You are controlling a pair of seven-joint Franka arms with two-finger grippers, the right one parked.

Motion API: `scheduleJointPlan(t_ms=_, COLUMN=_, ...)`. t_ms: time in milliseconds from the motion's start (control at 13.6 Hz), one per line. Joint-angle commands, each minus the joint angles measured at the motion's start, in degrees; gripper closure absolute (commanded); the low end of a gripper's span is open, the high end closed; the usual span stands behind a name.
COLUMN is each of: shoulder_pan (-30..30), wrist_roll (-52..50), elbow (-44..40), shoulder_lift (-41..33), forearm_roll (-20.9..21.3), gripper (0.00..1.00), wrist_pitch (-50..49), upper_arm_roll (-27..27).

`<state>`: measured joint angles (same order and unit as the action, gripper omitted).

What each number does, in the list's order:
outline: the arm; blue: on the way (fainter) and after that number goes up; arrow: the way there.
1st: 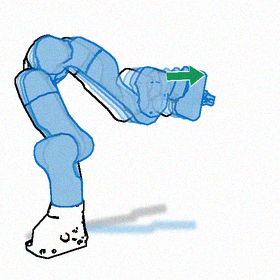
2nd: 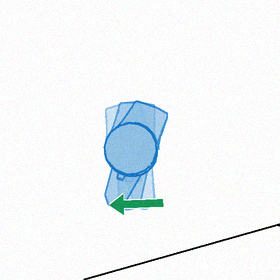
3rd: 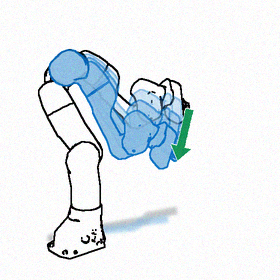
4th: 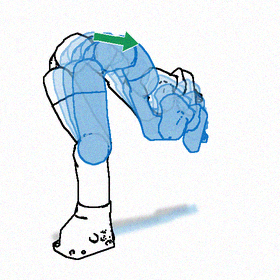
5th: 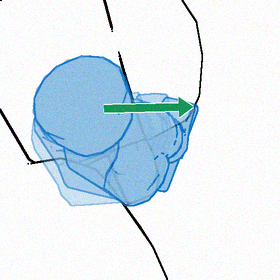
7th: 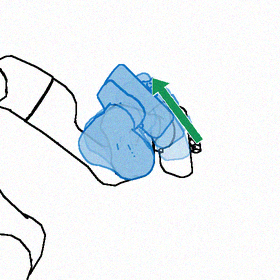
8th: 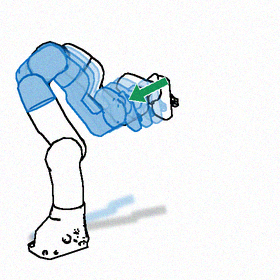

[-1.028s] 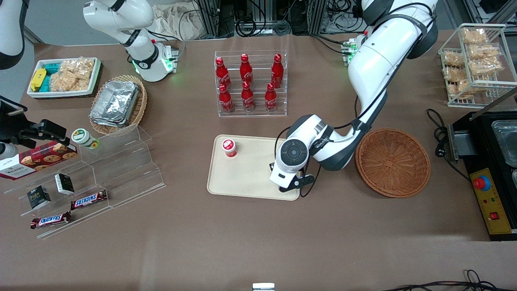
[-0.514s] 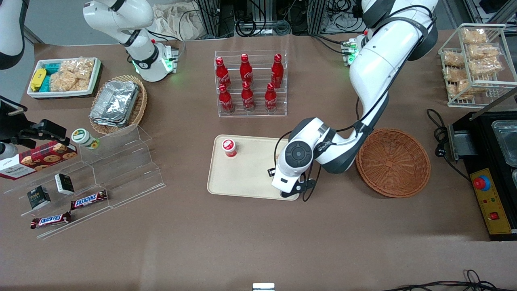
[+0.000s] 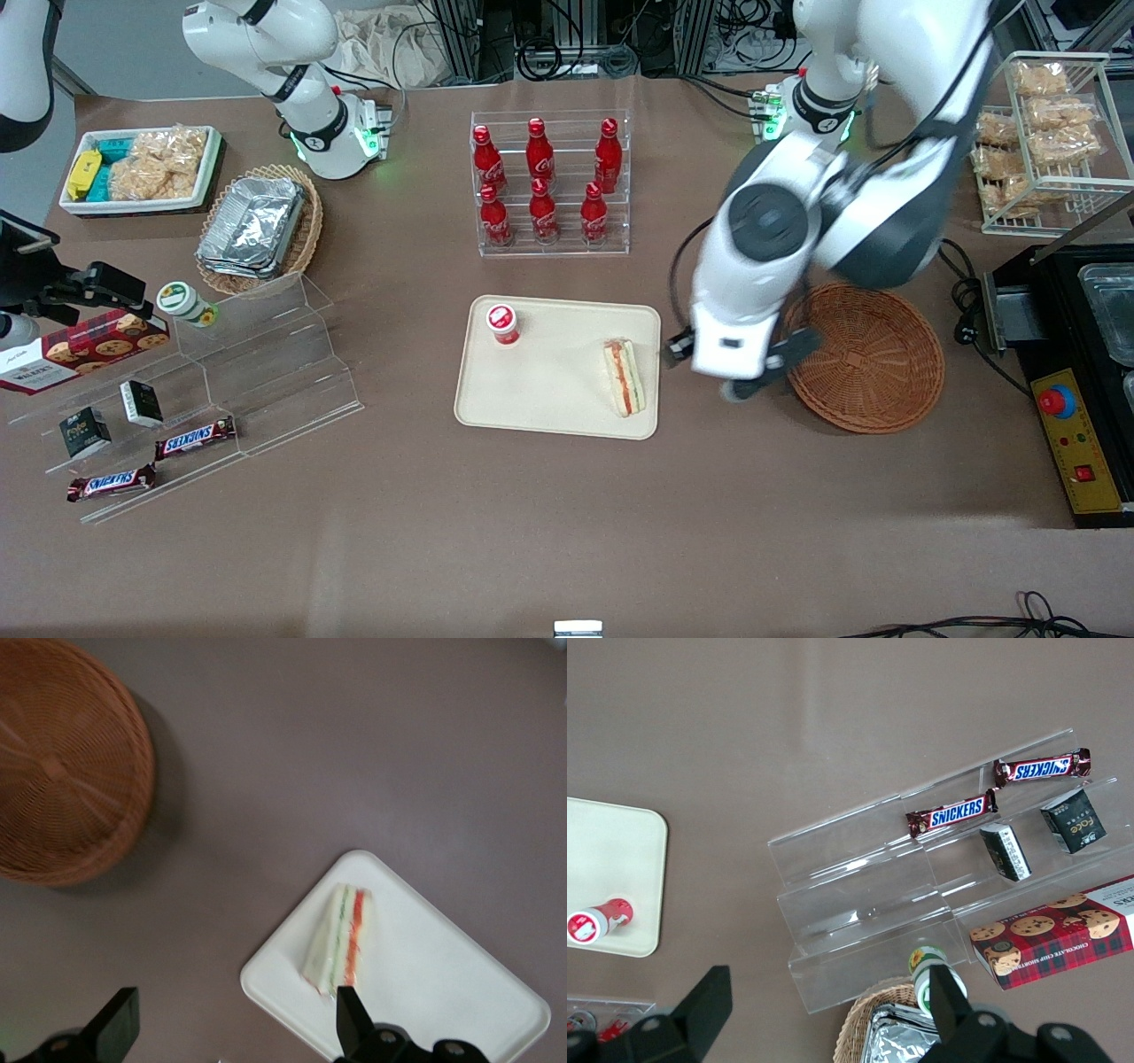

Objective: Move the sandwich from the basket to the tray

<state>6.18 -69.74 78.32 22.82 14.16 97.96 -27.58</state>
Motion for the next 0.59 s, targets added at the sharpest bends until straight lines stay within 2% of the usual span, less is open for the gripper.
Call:
scheduleJointPlan(t_ms=0, shoulder_pan=-5.6, wrist_roll=5.1, elbow=8.4, shoulder_lift=-9.9, forearm_roll=-3.6, gripper=0.0, wrist_pitch=0.5, upper_arm_roll=-0.3)
scheduleJointPlan(t_ms=147, shoulder_pan=-9.3, wrist_roll=12.1, elbow=9.0, shoulder_lift=-12.3, forearm_roll=-7.3, gripper=0.0, wrist_pitch=-0.7, upper_arm_roll=-0.2)
scheduleJointPlan(t_ms=294, shoulder_pan=-13.3, wrist_roll=19.8, elbow=9.1, shoulder_lift=-13.3, forearm_roll=-7.8, gripper=0.0, wrist_pitch=-3.7, upper_arm_roll=-0.1)
scheduleJointPlan(t_ms=514, shoulder_pan=-20.0, wrist_roll=35.6, elbow=9.0, shoulder_lift=-16.1, forearm_roll=-11.6, gripper=0.0, wrist_pitch=-7.5, upper_arm_roll=0.2)
